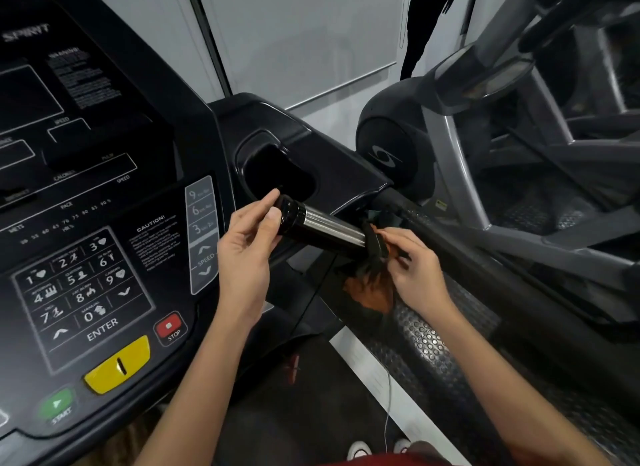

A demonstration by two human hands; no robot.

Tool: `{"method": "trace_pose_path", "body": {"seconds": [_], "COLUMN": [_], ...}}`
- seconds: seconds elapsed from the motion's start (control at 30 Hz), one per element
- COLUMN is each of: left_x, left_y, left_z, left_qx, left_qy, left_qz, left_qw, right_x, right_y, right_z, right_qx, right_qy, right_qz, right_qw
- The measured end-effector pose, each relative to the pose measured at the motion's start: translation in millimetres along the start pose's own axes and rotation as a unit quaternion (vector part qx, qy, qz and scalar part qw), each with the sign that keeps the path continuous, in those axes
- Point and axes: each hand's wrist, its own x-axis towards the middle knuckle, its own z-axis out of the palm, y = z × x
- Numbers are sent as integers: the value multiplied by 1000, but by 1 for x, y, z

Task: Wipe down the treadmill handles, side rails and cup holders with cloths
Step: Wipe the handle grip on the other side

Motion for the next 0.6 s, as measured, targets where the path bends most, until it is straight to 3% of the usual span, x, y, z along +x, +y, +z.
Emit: {"method": "trace_pose_path", "body": {"seconds": [0.13, 0.23, 0.37, 0.5, 0.6], "left_x": [0, -1, -1, 0, 0], "left_y": [-1, -1, -1, -1, -1], "left_z": [1, 0, 2, 2, 2], "left_qx": [-8, -11, -14, -15, -17], "left_qy": [0, -3, 4, 5, 5], "left_qz": [0, 3, 5, 1, 0], "left_qw": [1000, 1000, 1000, 1000, 1000], "right_x": [13, 16, -1, -9, 4], "right_y": [3, -6, -31, -42, -45], "right_z": [-7, -10, -13, 6, 2], "right_qx": [49, 76, 102, -32, -62], "right_qy": [-68, -63, -29, 0, -58], "right_qz": [73, 99, 46, -53, -50], "right_qw": [994, 990, 993, 998, 995]}}
